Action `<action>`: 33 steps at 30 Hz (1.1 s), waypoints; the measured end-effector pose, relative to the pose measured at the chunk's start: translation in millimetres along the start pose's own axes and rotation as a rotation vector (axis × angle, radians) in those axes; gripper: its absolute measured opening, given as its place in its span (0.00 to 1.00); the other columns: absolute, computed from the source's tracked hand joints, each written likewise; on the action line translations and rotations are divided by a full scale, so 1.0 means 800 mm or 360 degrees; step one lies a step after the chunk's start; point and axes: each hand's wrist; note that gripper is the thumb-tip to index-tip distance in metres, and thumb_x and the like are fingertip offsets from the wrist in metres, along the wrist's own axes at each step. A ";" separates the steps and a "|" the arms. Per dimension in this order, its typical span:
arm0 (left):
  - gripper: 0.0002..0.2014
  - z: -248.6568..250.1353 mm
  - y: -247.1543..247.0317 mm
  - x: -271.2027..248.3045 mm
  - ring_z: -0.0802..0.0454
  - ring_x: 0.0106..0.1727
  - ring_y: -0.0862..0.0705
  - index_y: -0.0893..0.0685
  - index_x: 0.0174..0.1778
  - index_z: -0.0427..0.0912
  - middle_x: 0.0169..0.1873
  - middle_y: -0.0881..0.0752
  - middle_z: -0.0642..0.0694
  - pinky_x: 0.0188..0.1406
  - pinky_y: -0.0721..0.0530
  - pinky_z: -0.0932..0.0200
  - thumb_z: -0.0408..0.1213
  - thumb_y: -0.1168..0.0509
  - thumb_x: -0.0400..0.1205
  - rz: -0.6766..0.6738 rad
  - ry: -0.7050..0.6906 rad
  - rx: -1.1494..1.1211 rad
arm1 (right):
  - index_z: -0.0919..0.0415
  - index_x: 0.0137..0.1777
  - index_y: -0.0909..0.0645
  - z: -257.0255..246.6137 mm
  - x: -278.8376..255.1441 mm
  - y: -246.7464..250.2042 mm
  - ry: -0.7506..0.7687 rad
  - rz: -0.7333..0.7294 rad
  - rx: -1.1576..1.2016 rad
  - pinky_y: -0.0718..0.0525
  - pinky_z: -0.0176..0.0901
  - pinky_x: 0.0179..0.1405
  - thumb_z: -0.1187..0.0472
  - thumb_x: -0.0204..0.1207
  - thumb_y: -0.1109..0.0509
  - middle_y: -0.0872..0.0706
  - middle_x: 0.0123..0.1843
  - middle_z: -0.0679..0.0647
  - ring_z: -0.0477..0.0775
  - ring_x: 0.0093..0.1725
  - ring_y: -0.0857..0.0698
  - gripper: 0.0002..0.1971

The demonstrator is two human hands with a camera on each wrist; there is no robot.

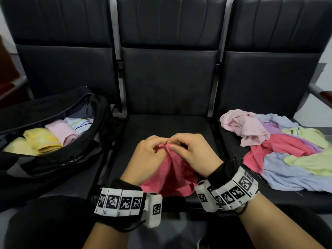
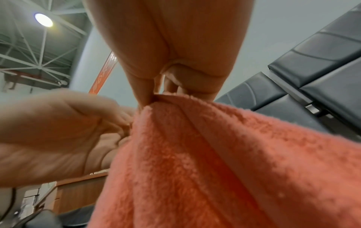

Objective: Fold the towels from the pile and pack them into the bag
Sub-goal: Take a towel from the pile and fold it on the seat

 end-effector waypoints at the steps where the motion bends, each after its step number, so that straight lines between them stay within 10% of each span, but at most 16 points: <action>1: 0.15 0.001 -0.001 -0.001 0.53 0.48 0.12 0.07 0.51 0.49 0.45 0.12 0.51 0.54 0.15 0.52 0.28 0.32 0.76 -0.0029 0.0000 -0.0022 | 0.56 0.49 0.12 0.000 -0.001 0.001 0.0005 0.0000 -0.0017 0.16 0.41 0.50 0.63 0.80 0.27 0.10 0.43 0.44 0.44 0.47 0.12 0.03; 10: 0.06 -0.008 -0.005 -0.001 0.60 0.45 0.11 0.08 0.41 0.50 0.38 0.10 0.56 0.50 0.14 0.55 0.33 0.25 0.78 0.0232 -0.0060 0.0164 | 0.52 0.46 0.15 0.005 -0.012 -0.001 -0.0108 0.0101 -0.0390 0.17 0.46 0.45 0.67 0.71 0.32 0.13 0.40 0.42 0.43 0.42 0.15 0.10; 17: 0.15 -0.030 0.043 0.009 0.72 0.33 0.18 0.12 0.37 0.55 0.31 0.12 0.65 0.41 0.20 0.72 0.27 0.28 0.79 0.0855 0.0005 -0.0040 | 0.52 0.44 0.13 0.038 -0.030 0.052 -0.0545 0.0438 -0.0844 0.16 0.56 0.44 0.66 0.66 0.29 0.11 0.40 0.50 0.60 0.44 0.13 0.10; 23: 0.08 -0.039 0.098 0.015 0.60 0.35 0.18 0.11 0.37 0.56 0.29 0.14 0.62 0.44 0.17 0.56 0.38 0.31 0.78 0.1312 0.0047 -0.0198 | 0.55 0.49 0.11 0.045 -0.031 0.084 -0.0605 0.0536 -0.0905 0.16 0.58 0.45 0.69 0.64 0.27 0.10 0.39 0.53 0.61 0.42 0.14 0.14; 26: 0.07 -0.039 0.113 0.017 0.70 0.33 0.20 0.09 0.46 0.47 0.30 0.15 0.61 0.41 0.19 0.70 0.39 0.32 0.78 0.1438 -0.0002 -0.0125 | 0.57 0.50 0.11 0.045 -0.032 0.086 -0.0543 0.0573 -0.0906 0.15 0.57 0.45 0.71 0.63 0.28 0.09 0.39 0.55 0.61 0.43 0.13 0.17; 33: 0.09 -0.039 0.121 0.029 0.54 0.41 0.15 0.09 0.48 0.42 0.38 0.11 0.43 0.49 0.13 0.51 0.41 0.33 0.79 0.1480 0.0062 -0.0025 | 0.56 0.53 0.09 0.050 -0.036 0.078 -0.0504 0.0517 -0.0389 0.20 0.22 0.43 0.76 0.74 0.32 0.10 0.45 0.51 0.37 0.43 0.13 0.17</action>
Point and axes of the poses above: each hand's wrist, its own x-axis towards the middle knuckle, its own y-axis out of the back of the hand, z = x × y
